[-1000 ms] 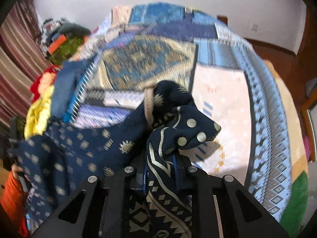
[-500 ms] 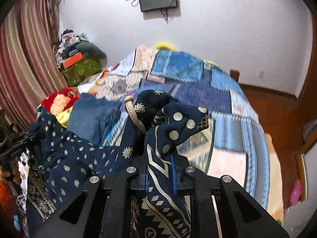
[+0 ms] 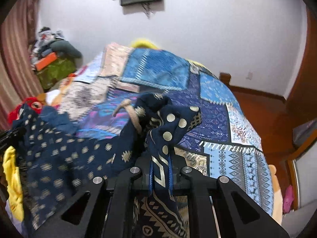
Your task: Fold large clothes
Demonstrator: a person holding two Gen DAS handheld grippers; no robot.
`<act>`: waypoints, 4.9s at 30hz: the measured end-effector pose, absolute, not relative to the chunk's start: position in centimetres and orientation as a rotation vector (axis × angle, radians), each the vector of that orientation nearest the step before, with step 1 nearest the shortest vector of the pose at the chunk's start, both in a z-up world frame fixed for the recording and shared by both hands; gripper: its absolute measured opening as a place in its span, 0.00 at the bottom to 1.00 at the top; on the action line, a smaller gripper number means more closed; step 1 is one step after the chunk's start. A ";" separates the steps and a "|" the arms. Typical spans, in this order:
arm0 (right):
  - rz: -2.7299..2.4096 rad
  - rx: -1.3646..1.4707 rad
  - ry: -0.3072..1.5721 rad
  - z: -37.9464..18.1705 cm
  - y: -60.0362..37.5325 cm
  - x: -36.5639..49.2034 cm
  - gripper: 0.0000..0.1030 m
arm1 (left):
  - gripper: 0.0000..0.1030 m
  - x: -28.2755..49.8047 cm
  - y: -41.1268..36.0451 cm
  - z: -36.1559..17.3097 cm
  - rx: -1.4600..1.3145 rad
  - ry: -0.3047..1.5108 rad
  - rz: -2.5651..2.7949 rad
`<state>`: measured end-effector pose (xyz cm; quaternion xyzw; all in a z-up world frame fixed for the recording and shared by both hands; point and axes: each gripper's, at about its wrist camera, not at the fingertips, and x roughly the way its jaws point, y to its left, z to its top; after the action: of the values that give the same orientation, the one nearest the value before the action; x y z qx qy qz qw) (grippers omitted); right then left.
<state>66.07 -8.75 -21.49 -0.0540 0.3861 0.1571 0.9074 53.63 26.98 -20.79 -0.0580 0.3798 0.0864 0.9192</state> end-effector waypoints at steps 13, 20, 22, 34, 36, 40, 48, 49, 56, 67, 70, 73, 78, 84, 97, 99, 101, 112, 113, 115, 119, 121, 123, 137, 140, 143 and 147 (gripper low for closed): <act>0.165 -0.277 0.874 -28.3 -11.9 67.1 0.77 | 0.57 54.4 30.3 -28.5 -0.212 0.939 0.209; 0.242 -0.068 0.971 -26.7 -16.7 64.8 0.92 | 0.64 51.5 29.9 -27.6 -0.221 0.970 0.177; 0.242 -0.079 0.955 -25.3 -17.1 63.1 0.92 | 0.64 50.5 29.3 -26.5 -0.191 0.971 0.187; 0.356 -0.111 0.779 -13.7 -16.7 50.1 0.92 | 0.64 40.9 24.3 -16.2 -0.089 0.861 0.105; 0.377 -0.114 0.765 -12.4 -16.7 48.1 0.92 | 0.64 39.2 23.5 -14.8 -0.082 0.840 0.090; 0.416 -0.126 0.739 -10.8 -16.7 43.5 0.92 | 0.64 35.2 21.6 -12.4 -0.055 0.795 0.061; 0.447 -0.175 0.805 -12.9 -17.1 36.7 0.92 | 0.69 29.3 19.5 -12.4 -0.021 0.813 0.014; 0.442 -0.184 0.820 -13.7 -17.2 36.1 0.92 | 0.70 28.9 19.4 -12.8 -0.023 0.820 0.011; 0.424 -0.164 0.940 -19.2 -18.9 33.2 0.92 | 0.71 25.1 20.3 -17.4 -0.141 0.881 -0.026; 0.494 0.066 1.156 -25.5 -22.0 32.3 0.82 | 0.71 22.4 22.8 -27.4 -0.428 1.109 -0.045; 0.523 0.088 1.182 -26.7 -21.5 31.9 0.74 | 0.71 22.0 23.3 -29.5 -0.518 1.156 -0.058; 0.533 0.065 1.160 -27.0 -20.4 31.3 0.69 | 0.71 21.6 23.7 -31.9 -0.738 1.192 -0.147; 0.582 0.056 1.139 -26.7 -18.5 31.0 0.28 | 0.63 22.3 22.9 -31.5 -0.753 1.168 -0.185; 0.584 0.048 1.079 -25.6 -17.6 31.7 0.12 | 0.09 22.9 20.6 -27.9 -0.589 1.090 -0.210; 0.566 -0.008 0.830 -16.4 -15.6 38.7 0.05 | 0.08 28.0 22.1 -14.0 -0.425 0.744 -0.190; 0.555 -0.017 0.788 -15.0 -14.8 40.8 0.05 | 0.08 29.5 22.8 -12.3 -0.431 0.699 -0.191; 0.531 -0.040 0.760 -13.9 -14.0 43.0 0.05 | 0.08 31.8 23.3 -11.1 -0.425 0.665 -0.179; 0.414 -0.107 0.790 -15.3 -8.5 59.4 0.05 | 0.08 47.2 27.1 -12.1 -0.405 0.697 -0.026; 0.401 -0.105 0.801 -16.1 -8.2 60.8 0.05 | 0.08 48.6 27.6 -13.1 -0.404 0.719 0.000; 0.369 -0.115 0.856 -19.0 -7.5 63.9 0.05 | 0.08 51.4 28.3 -15.8 -0.408 0.783 0.032; 0.328 -0.147 0.912 -23.4 -6.8 67.2 0.05 | 0.09 55.2 29.1 -21.1 -0.398 0.888 0.066; 0.337 -0.119 0.916 -24.1 -7.2 67.8 0.05 | 0.09 56.0 28.9 -22.8 -0.372 0.915 0.078; 0.349 -0.078 0.918 -23.9 -8.1 68.4 0.05 | 0.10 56.3 28.8 -24.3 -0.355 0.940 0.083; 0.261 -0.038 0.704 -13.1 -15.2 64.0 0.06 | 0.18 54.9 28.5 -18.5 -0.391 0.987 0.055; 0.325 -0.089 0.714 -12.7 -13.7 61.9 0.06 | 0.27 53.7 28.5 -16.2 -0.434 0.926 0.022; 0.404 -0.112 0.733 -12.9 -11.6 59.9 0.06 | 0.53 52.8 28.3 -14.4 -0.386 0.877 0.078; 0.477 -0.152 0.767 -14.2 -8.3 58.0 0.06 | 0.73 51.2 28.8 -12.6 -0.365 0.796 0.138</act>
<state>58.03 -8.28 -14.17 -0.0734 0.3702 0.2303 0.8970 51.24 28.79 -12.61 -0.1767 0.3851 0.0668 0.9033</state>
